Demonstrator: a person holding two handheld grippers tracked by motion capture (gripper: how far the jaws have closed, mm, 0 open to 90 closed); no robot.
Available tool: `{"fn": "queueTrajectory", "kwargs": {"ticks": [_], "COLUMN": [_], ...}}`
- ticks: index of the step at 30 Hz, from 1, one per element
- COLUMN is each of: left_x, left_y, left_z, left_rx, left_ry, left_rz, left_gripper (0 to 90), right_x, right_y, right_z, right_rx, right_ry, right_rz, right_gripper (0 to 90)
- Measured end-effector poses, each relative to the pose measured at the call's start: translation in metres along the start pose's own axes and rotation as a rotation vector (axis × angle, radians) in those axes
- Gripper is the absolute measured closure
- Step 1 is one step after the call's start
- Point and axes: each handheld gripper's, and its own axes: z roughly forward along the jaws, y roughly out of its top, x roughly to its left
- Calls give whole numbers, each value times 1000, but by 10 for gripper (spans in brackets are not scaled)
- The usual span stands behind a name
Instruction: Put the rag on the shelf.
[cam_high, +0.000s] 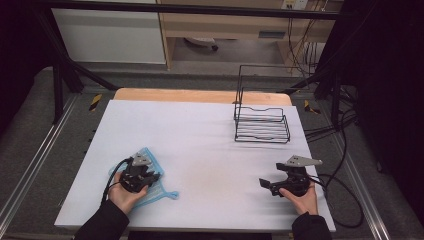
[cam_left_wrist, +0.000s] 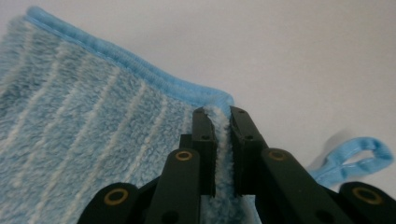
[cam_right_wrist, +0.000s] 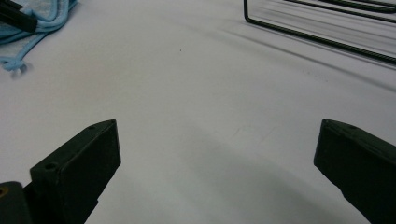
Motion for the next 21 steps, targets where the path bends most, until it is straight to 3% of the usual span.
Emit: {"fn": "queueTrajectory", "kwargs": {"ticks": [3,7,11,17,21], "left_x": [0,-5,-12,-20,-27], "left_y": [0,-7,-13,-20,-23], "left_z": [-12,-26,-24,-18,-15], "left_rx": [-12,-6,43,56,55], "left_ry": [-40,-78,-104,-86,-81], "left_rz": [-7,25,46,71,90], "left_gripper": [820,818,814,779,642], "right_x": [0,0,0,0,0], "right_y": [0,0,0,0,0], "right_z": [-1,-1,-1,-1,-1], "right_rx": [-1,1,0,-1,1], "right_ry": [-2,-3,-3,-6,-5], "right_rz": [0,0,-1,0,-2], "right_gripper": [9,9,9,9,9]}}
